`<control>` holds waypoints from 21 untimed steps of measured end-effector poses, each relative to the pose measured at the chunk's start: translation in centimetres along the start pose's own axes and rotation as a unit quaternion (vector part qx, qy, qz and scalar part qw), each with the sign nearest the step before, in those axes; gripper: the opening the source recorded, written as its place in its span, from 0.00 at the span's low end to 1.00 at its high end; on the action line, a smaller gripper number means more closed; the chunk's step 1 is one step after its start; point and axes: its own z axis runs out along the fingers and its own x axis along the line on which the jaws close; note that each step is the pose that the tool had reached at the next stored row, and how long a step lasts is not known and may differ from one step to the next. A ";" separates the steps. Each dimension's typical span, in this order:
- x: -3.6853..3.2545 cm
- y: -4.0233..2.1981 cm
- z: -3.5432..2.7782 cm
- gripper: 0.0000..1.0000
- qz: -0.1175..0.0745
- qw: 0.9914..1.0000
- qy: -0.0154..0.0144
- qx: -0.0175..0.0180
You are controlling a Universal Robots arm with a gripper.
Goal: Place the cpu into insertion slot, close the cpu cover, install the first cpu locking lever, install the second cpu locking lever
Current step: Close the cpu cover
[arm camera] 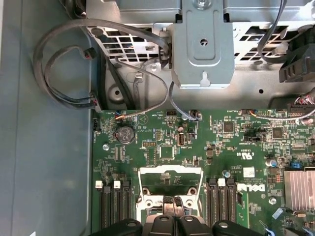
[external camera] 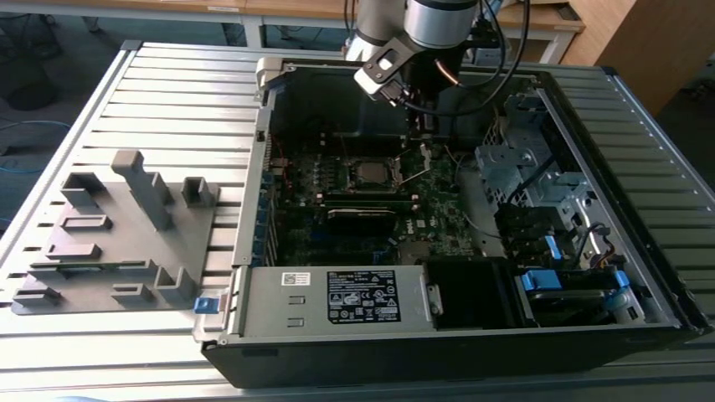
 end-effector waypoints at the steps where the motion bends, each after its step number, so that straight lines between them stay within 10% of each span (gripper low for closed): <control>1: 0.00 0.06 0.00 0.11 0.000 1.000 0.000 0.000; 21: 0.11 1.99 0.14 0.11 0.000 1.000 0.000 0.000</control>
